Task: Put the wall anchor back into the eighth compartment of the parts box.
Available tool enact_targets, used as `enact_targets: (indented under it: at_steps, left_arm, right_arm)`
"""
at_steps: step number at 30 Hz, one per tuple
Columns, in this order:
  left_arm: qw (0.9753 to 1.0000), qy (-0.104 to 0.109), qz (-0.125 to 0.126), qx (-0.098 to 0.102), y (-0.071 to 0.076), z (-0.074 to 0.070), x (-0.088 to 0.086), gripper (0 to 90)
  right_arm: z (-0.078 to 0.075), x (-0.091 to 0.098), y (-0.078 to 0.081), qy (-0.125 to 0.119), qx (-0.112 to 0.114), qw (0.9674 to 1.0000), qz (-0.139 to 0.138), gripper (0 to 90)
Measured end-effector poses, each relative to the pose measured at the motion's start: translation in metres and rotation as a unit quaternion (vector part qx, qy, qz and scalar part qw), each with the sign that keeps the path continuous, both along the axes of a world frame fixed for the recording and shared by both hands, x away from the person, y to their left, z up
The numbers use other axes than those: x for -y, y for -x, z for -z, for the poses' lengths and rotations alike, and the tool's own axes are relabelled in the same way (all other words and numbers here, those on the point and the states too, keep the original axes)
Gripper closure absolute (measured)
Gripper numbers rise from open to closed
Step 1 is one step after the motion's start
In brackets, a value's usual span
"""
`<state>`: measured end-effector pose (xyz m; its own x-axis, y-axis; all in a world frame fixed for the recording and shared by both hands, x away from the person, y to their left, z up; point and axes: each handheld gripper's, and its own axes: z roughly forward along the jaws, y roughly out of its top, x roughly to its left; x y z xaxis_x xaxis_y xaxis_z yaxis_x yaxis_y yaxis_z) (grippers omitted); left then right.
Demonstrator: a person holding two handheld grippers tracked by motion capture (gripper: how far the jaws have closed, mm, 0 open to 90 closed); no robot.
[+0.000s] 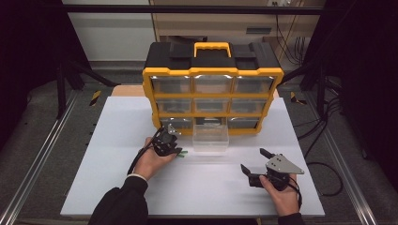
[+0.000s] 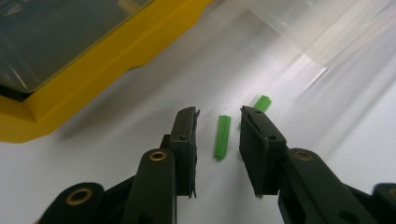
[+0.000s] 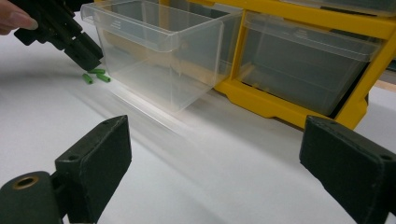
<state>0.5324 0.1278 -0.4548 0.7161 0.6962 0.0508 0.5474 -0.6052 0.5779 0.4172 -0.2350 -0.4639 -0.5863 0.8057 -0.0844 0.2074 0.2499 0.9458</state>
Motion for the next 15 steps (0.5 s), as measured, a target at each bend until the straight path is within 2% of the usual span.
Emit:
enact_targets:
  at_steps: [4, 7, 11, 15]
  left_arm:
    - [0.9999, 0.006, -0.004, -0.008, -0.0023, 0.0028, -0.0004, 72.0]
    - [0.9999, -0.001, -0.003, -0.014, -0.0029, 0.0047, 0.0009, 77.0]
    - [0.9999, -0.011, -0.009, -0.004, -0.0009, 0.0048, 0.0038, 83.9]
    - [0.9998, 0.001, -0.019, 0.001, 0.0036, 0.0028, 0.0021, 84.3]
  right_arm:
    - [0.0006, 0.0005, -0.001, 0.003, 0.0, 1.0, -0.002, 9.2]
    - [0.0007, -0.0001, -0.001, 0.002, 0.0, 1.0, -0.004, 9.1]
    - [0.0006, -0.0001, -0.001, 0.003, 0.002, 1.0, -0.004, 9.0]
    - [0.0009, 0.0004, -0.0017, 0.002, -0.003, 1.0, -0.004, 9.0]
